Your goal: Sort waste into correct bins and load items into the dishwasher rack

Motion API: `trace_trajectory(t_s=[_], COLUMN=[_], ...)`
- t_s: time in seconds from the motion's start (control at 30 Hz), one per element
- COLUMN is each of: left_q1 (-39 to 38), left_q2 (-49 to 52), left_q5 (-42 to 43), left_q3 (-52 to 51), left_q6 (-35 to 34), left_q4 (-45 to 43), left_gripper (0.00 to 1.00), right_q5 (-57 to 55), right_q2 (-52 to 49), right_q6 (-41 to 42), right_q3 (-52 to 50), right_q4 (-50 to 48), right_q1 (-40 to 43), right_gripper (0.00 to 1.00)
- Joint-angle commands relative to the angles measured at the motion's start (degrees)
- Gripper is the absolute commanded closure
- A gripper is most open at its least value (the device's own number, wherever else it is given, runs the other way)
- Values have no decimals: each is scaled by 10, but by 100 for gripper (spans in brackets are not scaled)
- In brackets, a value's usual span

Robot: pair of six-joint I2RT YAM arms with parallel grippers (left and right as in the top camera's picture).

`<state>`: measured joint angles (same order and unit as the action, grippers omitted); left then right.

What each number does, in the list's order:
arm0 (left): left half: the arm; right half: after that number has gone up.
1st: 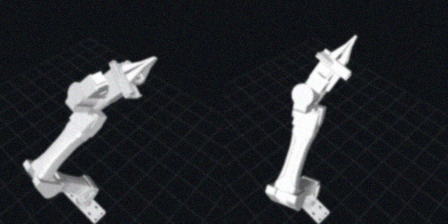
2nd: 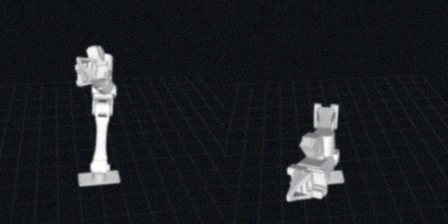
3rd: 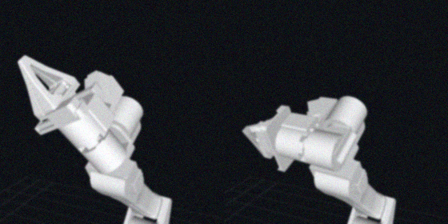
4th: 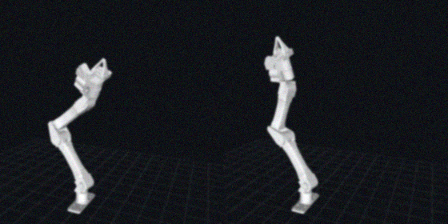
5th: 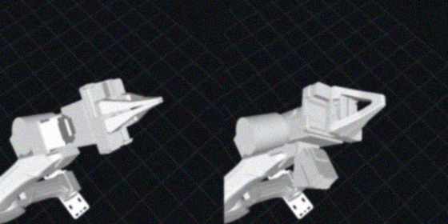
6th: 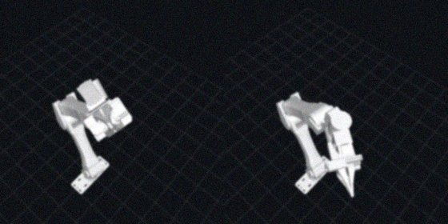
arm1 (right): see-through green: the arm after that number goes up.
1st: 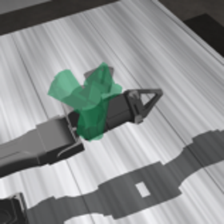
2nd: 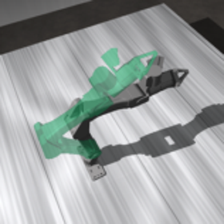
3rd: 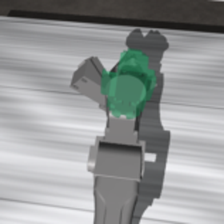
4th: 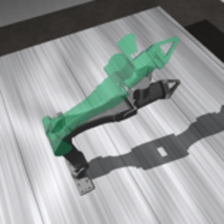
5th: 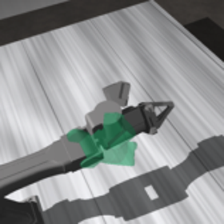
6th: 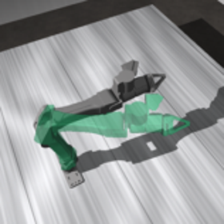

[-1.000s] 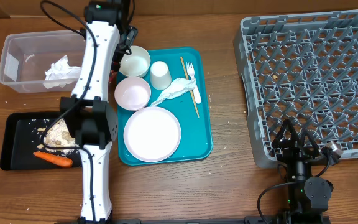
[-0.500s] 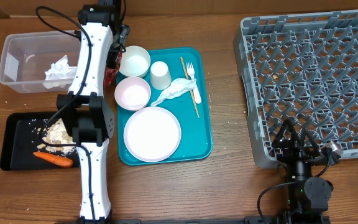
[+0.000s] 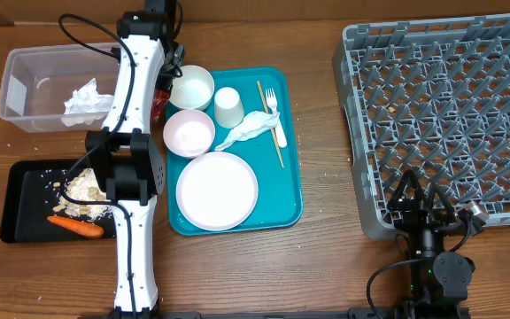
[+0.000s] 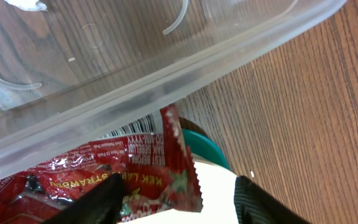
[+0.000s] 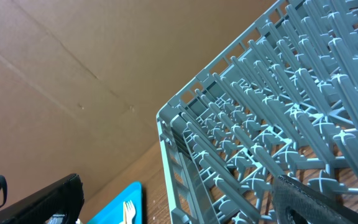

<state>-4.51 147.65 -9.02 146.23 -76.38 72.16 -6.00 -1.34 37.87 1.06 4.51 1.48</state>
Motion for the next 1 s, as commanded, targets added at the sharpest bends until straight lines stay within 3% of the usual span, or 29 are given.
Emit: trace_trajectory(t_s=[0.0,0.13,0.23,0.27,0.3,0.47,0.7,0.73,0.8,0.97], left_q1=[-3,-3,-3,-3,-3,-3,-20,-23,-28,-37], left_q2=[5,5,4,4,4,-5,-119,-132,-161,-180], left_q5=[-4,-3,-3,-3,0,39,123,134,151,138], left_q3=[1,1,1,1,1,3,9,9,9,9], left_q6=[-3,7,8,8,10,33,186,212,290,386], left_q4=[0,5,13,17,19,30,69,76,107,229], left_gripper=[49,63,83,93,96,96,96,93,73,74], right_q5=[-4,-4,-4,-4,-4,-4,-4,-4,-4,-4], right_q2=[0,0,0,0,0,0,0,0,0,0], right_q6=[-4,-4,-4,-4,-4,-4,-4,-4,-4,-4], right_q3=[-6,-6,-6,-6,-6,-6,-6,-6,-6,-6], right_q4=[-3,-3,-3,-3,-3,-3,-3,-3,-3,-3], right_q1=[2,2,2,2,2,2,2,2,2,2], right_gripper=[0,0,0,0,0,0,0,0,0,0])
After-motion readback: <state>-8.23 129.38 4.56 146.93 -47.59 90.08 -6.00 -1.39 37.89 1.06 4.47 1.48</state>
